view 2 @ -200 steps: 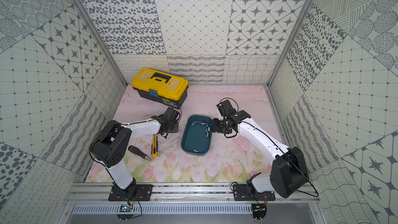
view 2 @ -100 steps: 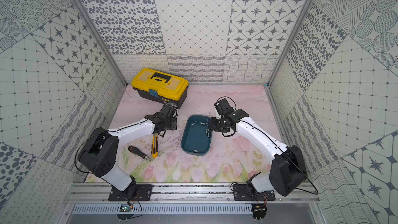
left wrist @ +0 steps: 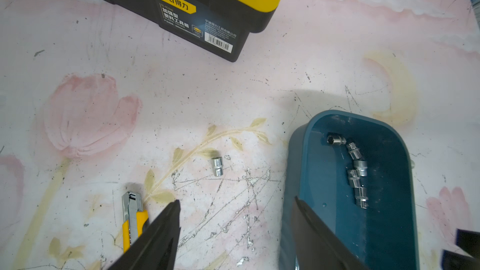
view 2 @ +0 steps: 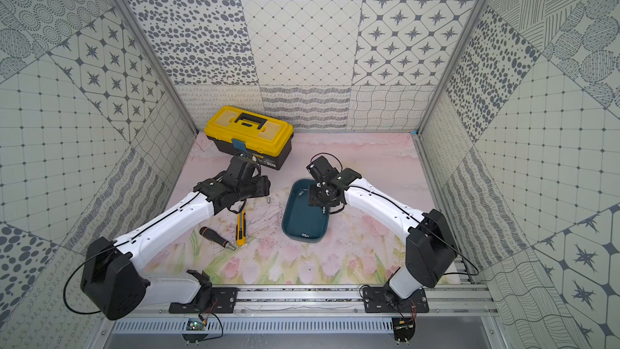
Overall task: Take out the socket from the storage box
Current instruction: Place the socket head at the center of the board, then pick up the socket head from the storage box.
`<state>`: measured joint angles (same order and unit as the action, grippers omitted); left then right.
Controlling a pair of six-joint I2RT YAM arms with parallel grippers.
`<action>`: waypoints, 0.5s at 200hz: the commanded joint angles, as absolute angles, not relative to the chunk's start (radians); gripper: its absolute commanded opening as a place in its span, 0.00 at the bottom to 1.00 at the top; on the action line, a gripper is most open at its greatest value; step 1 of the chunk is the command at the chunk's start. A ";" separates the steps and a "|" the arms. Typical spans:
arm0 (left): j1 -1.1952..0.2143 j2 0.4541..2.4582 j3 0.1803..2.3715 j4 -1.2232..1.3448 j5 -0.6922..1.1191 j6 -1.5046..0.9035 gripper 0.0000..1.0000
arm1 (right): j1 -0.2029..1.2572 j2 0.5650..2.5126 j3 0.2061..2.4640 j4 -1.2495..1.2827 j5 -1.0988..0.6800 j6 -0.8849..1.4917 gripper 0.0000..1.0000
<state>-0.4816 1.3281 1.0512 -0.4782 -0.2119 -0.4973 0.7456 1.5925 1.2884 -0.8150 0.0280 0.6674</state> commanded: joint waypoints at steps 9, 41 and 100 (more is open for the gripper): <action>-0.478 1.278 1.018 -0.549 -0.161 -0.526 0.72 | 0.784 1.690 1.352 -0.854 0.152 0.734 0.52; -0.479 1.256 0.988 -0.535 -0.151 -0.523 0.72 | 0.806 1.767 1.387 -0.881 0.215 0.766 0.58; -0.478 1.227 0.964 -0.506 -0.140 -0.515 0.73 | 0.809 1.879 1.408 -0.840 0.215 0.795 0.64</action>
